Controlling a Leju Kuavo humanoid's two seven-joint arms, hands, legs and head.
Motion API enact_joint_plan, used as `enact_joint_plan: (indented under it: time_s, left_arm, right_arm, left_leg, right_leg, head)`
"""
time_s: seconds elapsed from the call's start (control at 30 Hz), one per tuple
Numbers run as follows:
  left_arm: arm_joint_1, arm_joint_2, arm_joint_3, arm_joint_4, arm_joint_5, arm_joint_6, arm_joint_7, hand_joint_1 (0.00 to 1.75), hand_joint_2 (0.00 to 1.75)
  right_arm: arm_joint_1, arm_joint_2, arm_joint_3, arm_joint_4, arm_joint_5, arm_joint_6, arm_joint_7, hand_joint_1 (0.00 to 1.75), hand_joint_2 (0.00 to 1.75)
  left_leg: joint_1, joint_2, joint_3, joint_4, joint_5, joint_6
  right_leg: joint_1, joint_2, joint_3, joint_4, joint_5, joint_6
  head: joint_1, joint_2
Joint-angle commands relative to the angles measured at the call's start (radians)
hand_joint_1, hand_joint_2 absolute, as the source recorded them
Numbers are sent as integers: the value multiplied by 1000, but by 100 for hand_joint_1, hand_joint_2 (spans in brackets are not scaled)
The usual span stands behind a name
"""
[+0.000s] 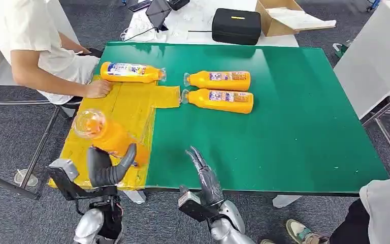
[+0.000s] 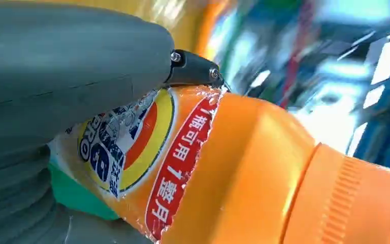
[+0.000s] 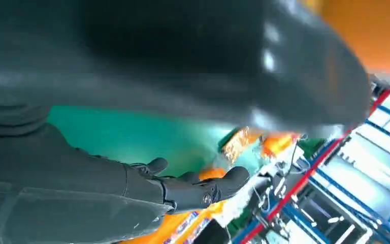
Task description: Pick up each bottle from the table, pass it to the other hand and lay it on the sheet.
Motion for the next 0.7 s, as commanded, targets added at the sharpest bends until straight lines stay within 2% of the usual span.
enact_joint_plan:
  time_s: [0.03, 0.13, 0.2, 0.27, 0.3, 0.4, 0.43, 0.47, 0.5, 0.53, 0.57, 0.67, 0.7]
  left_arm:
    - [-66, 64, -71, 126, -301, 169, 16, 175, 175]
    - [-105, 81, -64, 260, -508, 215, 123, 175, 175]
    - [-137, 93, -72, 343, -639, 253, 149, 175, 175]
    - [-144, 96, -66, 367, -638, 250, 138, 175, 175]
    - [-162, 102, -77, 409, -725, 284, 159, 175, 175]
    - [-207, 137, -119, 522, -865, 219, 230, 175, 175]
    - [-218, 136, -118, 557, -864, 186, 238, 166, 175]
    - [-227, 137, -118, 584, -865, 161, 240, 168, 175]
    - [-242, 135, -121, 620, -879, 144, 243, 173, 175]
    - [-256, 138, -131, 652, -914, 146, 256, 175, 175]
    - [-264, 142, -139, 666, -937, 149, 262, 175, 175]
    - [-312, 150, -147, 769, -978, 110, 274, 171, 175]
    - [-333, 149, -147, 806, -977, 76, 271, 164, 175]
  right_arm:
    - [-9, 2, -31, 63, -2, -62, -8, 0, 0]
    - [10, -10, -33, -11, -39, -122, -8, 0, 0]
    - [23, -13, -33, -53, -43, -122, -8, 0, 0]
    - [22, -12, -34, -51, -42, -122, -8, 0, 0]
    - [22, -16, -13, -68, -57, -122, -8, 0, 175]
    - [4, -23, 38, -63, -91, -114, -8, 0, 175]
    - [1, -22, 44, -56, -98, -112, -8, 0, 175]
    - [-2, -20, 51, -53, -104, -105, -8, 0, 175]
    - [-3, -22, 64, -49, -112, -103, -8, 0, 175]
    - [-5, -22, 80, -44, -115, -105, -8, 0, 175]
    - [-6, -22, 87, -44, -120, -100, -8, 0, 175]
    - [-14, -22, 115, -51, -168, -72, -8, 0, 175]
    - [-19, -22, 120, -54, -180, -66, -8, 0, 175]
  left_leg:
    - [1, -1, 6, 0, -2, 0]
    - [0, -1, 5, -2, -1, 0]
    - [0, -1, 4, -2, 0, 0]
    - [0, -1, 5, -2, 0, -1]
    - [0, 0, 4, -1, 0, 0]
    - [1, 1, 7, -1, -2, -1]
    - [0, 0, 5, -2, 0, -1]
    - [0, 1, 5, -2, 0, -1]
    - [2, 2, 11, -1, -3, -1]
    - [0, 1, 3, -1, 0, 0]
    - [1, 2, 7, -1, -2, -1]
    - [1, 3, 6, -1, -1, -1]
    - [1, 2, 3, -1, 0, 0]
  right_leg:
    - [1, -1, 6, -1, -2, -2]
    - [0, -1, 5, -1, -1, -2]
    - [0, -1, 4, -1, -1, -2]
    - [0, -1, 5, -1, -1, -2]
    - [0, 0, 4, -1, -1, -1]
    - [1, 1, 6, -1, -1, -3]
    - [1, 0, 4, -1, 0, -2]
    - [0, 0, 4, -1, 0, -2]
    - [2, 1, 10, -1, -3, -4]
    - [0, 1, 3, -1, 0, -1]
    - [1, 2, 6, -1, -1, -2]
    - [1, 2, 5, -1, -1, -2]
    - [1, 1, 3, -1, 0, -1]
  head:
    - [0, 0]
    - [0, 0]
    - [0, 0]
    - [0, 0]
    - [0, 0]
    - [0, 0]
    - [0, 0]
    - [0, 0]
    - [0, 0]
    - [0, 0]
    - [0, 0]
    - [0, 0]
    - [0, 0]
